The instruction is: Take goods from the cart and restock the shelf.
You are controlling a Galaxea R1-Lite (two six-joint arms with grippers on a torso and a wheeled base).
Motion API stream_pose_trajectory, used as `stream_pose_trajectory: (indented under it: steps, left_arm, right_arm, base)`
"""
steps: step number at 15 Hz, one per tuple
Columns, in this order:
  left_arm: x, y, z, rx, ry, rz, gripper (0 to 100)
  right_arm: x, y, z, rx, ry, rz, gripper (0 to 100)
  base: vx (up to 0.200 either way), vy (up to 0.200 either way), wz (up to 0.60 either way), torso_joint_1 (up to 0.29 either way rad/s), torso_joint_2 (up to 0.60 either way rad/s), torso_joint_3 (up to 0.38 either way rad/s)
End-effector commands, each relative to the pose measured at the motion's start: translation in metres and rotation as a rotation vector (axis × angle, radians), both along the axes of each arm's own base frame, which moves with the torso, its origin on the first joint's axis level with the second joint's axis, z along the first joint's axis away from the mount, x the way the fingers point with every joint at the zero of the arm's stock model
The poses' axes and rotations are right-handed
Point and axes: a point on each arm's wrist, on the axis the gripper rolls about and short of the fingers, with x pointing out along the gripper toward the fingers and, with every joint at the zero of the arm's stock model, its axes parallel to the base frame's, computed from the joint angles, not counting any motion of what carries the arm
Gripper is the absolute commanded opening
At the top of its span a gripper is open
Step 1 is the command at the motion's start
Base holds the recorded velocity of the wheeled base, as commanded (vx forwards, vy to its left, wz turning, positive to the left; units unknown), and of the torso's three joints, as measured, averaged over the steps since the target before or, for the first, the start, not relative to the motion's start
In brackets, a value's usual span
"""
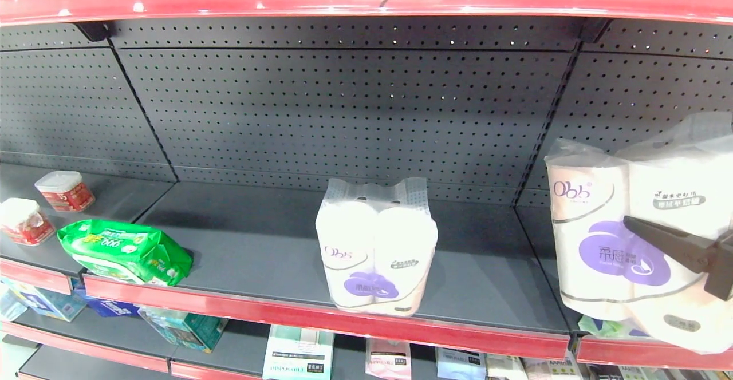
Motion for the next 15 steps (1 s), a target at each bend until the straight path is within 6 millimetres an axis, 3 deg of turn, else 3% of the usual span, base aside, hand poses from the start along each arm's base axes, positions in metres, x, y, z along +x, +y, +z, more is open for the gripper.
stream_pose_trajectory:
  steps: [1, 11, 15]
  left_arm:
    - [0.0, 0.0, 0.0, 0.002, -0.005, 0.001, 100]
    - [0.0, 0.0, 0.0, 0.002, -0.005, 0.001, 100]
    - [0.0, 0.0, 0.0, 0.002, -0.005, 0.0, 100]
  right_arm:
    - [0.0, 0.0, -0.001, 0.0, 0.002, 0.001, 0]
    - [0.018, 0.002, -0.003, 0.0, 0.043, 0.0, 0]
    - [0.055, 0.011, -0.008, 0.029, 0.027, 0.043, 0]
  base:
    - [0.0, 0.0, 0.0, 0.0, 0.0, 0.0]
    - [0.0, 0.0, 0.0, 0.0, 0.0, 0.0]
    - [0.0, 0.0, 0.0, 0.0, 0.0, 0.0]
